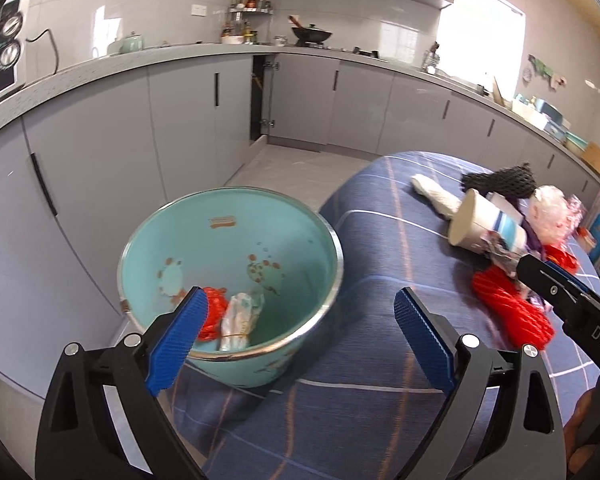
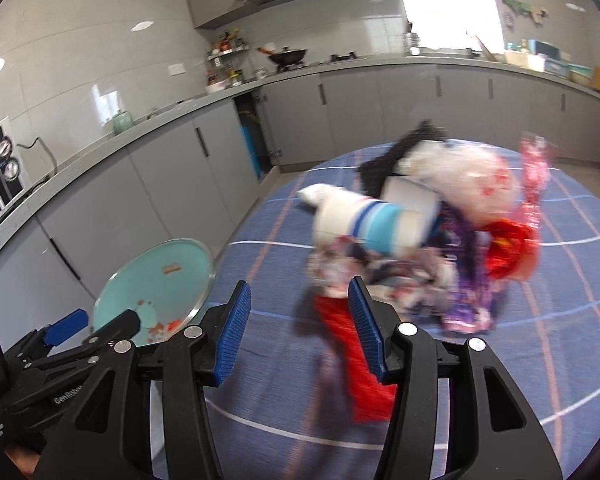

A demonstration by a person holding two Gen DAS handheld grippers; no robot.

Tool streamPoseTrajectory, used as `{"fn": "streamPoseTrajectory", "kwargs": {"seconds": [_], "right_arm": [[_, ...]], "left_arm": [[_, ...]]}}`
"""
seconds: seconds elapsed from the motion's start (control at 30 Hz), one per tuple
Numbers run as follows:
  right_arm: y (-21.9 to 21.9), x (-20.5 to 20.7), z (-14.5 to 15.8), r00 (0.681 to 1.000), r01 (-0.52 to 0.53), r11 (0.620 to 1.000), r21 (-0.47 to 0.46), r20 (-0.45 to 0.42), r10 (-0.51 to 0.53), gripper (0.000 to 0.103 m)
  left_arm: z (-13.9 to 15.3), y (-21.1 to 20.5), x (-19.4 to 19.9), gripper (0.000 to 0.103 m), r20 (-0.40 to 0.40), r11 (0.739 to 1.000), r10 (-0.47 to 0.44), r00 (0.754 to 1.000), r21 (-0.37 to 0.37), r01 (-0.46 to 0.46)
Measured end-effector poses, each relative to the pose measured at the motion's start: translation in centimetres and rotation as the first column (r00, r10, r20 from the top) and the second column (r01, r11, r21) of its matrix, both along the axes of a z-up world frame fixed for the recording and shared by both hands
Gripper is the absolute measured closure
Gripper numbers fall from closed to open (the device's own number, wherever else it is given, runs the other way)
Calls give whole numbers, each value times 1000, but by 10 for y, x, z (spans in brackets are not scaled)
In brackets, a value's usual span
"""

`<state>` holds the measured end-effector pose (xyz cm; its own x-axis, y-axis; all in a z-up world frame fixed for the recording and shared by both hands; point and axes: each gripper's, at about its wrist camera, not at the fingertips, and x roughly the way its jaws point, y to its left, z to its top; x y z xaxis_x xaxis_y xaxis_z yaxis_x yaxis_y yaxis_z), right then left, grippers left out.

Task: Collect trash
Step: 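Grasp the red mesh net from the pile with the left tool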

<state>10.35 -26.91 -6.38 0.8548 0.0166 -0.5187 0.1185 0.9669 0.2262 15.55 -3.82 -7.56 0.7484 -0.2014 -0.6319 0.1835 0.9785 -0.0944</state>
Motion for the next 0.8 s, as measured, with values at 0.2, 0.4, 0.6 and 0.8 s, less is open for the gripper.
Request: {"fn": "streamPoseTrajectory", "kwargs": {"seconds": [0.2,0.4,0.6,0.8], "right_arm": [[-30,-19,-5,996,84,996,6,-6,-84,52],[-48,-34,-8,991,132,991,6,-7,-132,52],[-70,-47,-12,982,190,982,8,-22,-190,52],[-92,-59,-15,970,243,970,26,-32,-242,52]], "left_arm": [[1,-25,-6,11,-2,998,-57,998,0,57],[3,-53,-14,11,6,993,-118,993,13,118],[0,-82,-18,11,-10,985,-171,985,9,171],[1,-117,-24,12,-10,971,-240,971,12,240]]}}
